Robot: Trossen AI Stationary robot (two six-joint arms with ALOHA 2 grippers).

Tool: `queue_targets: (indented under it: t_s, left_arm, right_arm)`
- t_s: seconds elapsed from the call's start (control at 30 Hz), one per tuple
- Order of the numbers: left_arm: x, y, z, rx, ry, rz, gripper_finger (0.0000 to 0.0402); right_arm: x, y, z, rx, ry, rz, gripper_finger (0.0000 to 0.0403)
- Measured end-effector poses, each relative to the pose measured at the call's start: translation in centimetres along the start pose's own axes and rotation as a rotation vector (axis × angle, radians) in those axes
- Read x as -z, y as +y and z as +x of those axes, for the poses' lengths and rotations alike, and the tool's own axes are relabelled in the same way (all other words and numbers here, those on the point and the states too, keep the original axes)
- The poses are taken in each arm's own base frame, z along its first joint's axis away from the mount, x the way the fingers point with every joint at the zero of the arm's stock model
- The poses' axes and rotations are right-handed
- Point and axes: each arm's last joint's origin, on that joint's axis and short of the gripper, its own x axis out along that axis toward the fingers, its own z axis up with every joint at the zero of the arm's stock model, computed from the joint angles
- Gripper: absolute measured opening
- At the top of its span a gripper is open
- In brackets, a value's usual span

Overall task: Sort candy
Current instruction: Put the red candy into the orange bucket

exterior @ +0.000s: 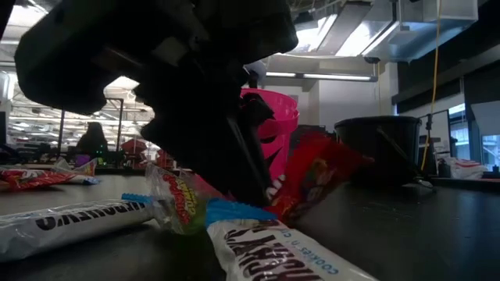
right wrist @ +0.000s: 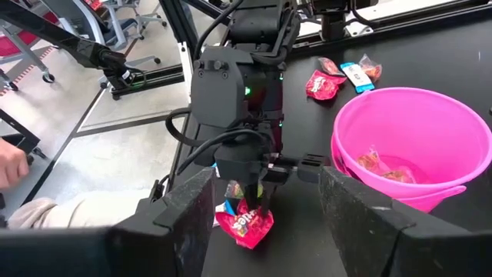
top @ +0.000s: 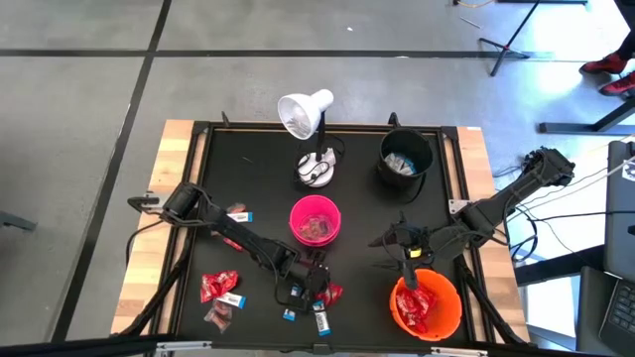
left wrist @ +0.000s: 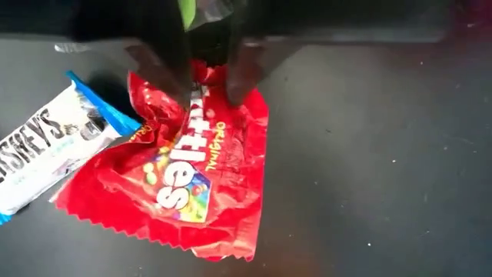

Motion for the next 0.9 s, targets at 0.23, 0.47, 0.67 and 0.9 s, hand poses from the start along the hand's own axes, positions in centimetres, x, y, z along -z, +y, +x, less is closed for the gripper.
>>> queue_targets:
  t_s: [0.23,0.47,0.67,0.9]
  left_arm:
    - [-0.9,-0.4,-1.2,0.02,-0.009,-0.002,0.0003]
    - [-4.7,-2.2,-6.6,-0.057,-0.134,0.073,0.0]
    - [-6.5,-3.6,-12.2,-0.366,-0.264,0.163,0.0]
    - [-6.5,-3.4,-14.7,-0.842,-0.264,0.201,0.0]
  right_arm:
    - [0.0,0.0,0.0,0.0,0.0,0.0,0.0227]
    - [0.0,0.0,0.0,-0.002,-0.004,0.002,0.0227]
    - [-0.5,0.4,0.3,-0.03,-0.061,-0.027,0.0227]
    - [-1.5,0.8,1.7,0.11,-0.263,0.0,0.0227]
